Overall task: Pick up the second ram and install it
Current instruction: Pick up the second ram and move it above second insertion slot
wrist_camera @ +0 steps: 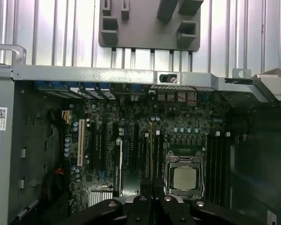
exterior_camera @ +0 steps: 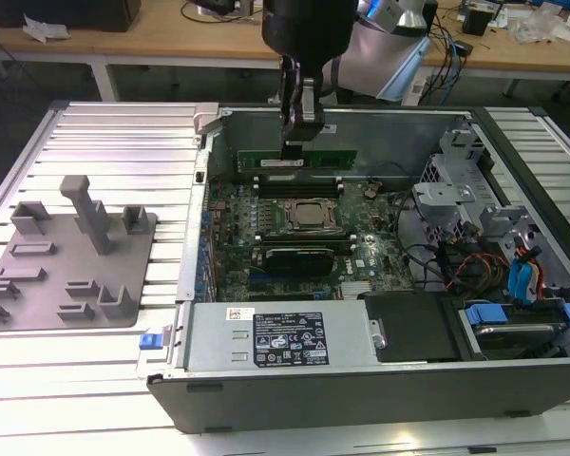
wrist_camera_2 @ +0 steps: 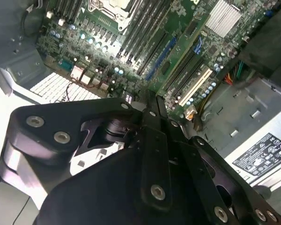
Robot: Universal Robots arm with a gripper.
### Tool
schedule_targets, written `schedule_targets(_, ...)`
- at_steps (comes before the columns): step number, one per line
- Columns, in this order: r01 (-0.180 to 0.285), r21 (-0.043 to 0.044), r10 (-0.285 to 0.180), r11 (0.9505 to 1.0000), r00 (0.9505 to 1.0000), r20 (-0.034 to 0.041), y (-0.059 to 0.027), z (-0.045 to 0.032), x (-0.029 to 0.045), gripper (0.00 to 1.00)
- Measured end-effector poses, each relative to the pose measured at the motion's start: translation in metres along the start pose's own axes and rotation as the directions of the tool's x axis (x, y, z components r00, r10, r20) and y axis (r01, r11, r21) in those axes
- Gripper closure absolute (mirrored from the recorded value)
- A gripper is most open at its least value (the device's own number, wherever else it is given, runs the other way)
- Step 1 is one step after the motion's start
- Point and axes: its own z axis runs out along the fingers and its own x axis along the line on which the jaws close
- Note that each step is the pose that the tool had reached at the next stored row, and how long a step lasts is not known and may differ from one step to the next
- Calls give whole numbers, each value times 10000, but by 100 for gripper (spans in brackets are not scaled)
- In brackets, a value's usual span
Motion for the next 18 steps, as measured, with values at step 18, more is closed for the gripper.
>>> schedule_targets(18,11,-7,-11,10000,10000,0,-134,248,-24,91)
